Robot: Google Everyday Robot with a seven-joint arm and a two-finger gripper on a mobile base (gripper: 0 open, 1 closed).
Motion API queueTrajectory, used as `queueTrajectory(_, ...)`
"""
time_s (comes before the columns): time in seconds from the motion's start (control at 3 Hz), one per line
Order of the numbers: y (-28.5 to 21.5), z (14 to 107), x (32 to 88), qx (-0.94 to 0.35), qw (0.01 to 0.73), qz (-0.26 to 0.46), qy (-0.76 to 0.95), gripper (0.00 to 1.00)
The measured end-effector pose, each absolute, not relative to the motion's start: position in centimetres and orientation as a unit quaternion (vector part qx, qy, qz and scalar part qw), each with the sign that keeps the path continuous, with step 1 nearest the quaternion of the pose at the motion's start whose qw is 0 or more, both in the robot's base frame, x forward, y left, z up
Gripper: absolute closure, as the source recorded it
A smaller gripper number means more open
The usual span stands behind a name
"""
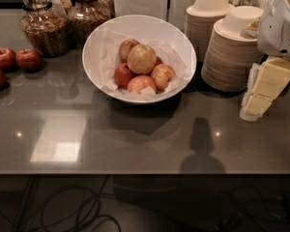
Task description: Pick apple from white bowl
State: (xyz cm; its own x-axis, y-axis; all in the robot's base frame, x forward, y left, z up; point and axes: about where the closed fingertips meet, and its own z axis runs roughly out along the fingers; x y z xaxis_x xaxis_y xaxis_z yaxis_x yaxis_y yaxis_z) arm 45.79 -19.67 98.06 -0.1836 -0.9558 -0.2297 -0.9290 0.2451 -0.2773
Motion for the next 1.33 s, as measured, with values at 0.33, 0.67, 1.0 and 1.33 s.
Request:
queueTrajectory(0.33, -17.7, 98.1, 47.9, -0.616, 0.224, -0.025, 0.755, 0.0)
queueTrajectory(0.67, -12.6, 98.9, 51.8, -0.631, 0.292, 0.022, 0.718, 0.0)
queueTrajectory(1.0, -7.9, 99.9, 54.6, -0.633, 0.331, 0.074, 0.696, 0.0)
queueTrajectory(1.33, -7.7, 100.0, 54.7, -0.633, 0.333, 0.077, 0.695, 0.0)
